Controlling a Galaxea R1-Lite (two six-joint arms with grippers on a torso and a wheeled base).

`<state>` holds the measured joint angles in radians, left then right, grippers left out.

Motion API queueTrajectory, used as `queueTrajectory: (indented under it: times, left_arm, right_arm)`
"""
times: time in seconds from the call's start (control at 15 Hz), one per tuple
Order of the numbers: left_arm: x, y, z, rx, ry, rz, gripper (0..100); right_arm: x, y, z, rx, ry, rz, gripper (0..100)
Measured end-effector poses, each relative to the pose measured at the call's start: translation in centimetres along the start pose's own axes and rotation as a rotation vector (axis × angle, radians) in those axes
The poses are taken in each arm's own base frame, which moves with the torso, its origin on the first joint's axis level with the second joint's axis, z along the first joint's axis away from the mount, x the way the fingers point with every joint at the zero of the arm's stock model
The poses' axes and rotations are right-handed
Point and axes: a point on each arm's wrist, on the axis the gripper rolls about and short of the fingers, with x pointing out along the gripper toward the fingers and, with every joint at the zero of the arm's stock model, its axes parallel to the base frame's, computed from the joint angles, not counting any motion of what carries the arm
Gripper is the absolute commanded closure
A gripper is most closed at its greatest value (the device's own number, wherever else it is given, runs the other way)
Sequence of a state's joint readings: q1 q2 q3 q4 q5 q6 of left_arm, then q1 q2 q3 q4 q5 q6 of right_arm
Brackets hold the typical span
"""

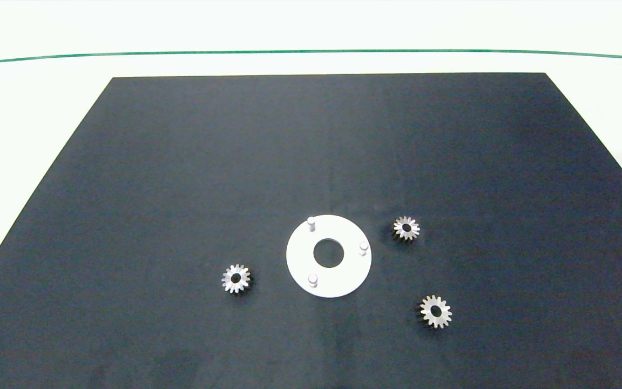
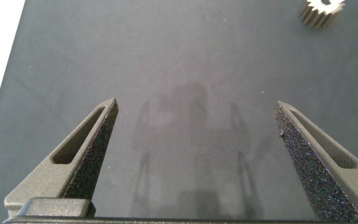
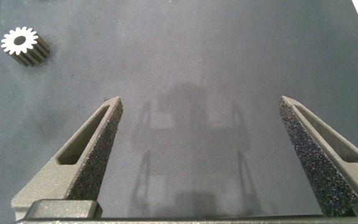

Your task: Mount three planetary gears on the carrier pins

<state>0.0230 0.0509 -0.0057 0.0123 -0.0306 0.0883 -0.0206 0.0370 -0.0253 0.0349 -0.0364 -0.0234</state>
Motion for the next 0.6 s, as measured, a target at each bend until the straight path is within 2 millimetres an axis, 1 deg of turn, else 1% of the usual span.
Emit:
queueTrajectory:
  times: [0.07, 0.2, 0.33, 0.47, 0.53, 0.6]
  left_arm:
    - [0.1, 0.0, 0.0, 0.001, 0.008, 0.014, 0]
    - [0.1, 0.0, 0.1, 0.019, 0.020, 0.030, 0]
    - [0.2, 0.0, 0.1, 0.023, 0.026, 0.034, 0]
    - [0.2, 0.0, 0.1, 0.022, 0.028, 0.035, 0]
    - [0.2, 0.0, 0.1, 0.025, 0.028, 0.034, 0]
    - [0.2, 0.0, 0.2, 0.039, 0.027, 0.034, 0]
  right_arm:
    - [-0.1, 0.0, 0.2, -0.002, 0.022, 0.003, 0]
    - [-0.8, -0.1, 2.0, -0.006, 0.053, 0.030, 0]
    - [-1.4, -0.4, 4.7, -0.010, 0.041, 0.076, 0]
    - [-1.5, -0.5, 6.8, -0.022, 0.034, 0.103, 0]
    - [-1.4, -0.5, 7.5, -0.039, 0.034, 0.109, 0]
    - [-1.3, -0.5, 7.7, -0.056, 0.043, 0.113, 0]
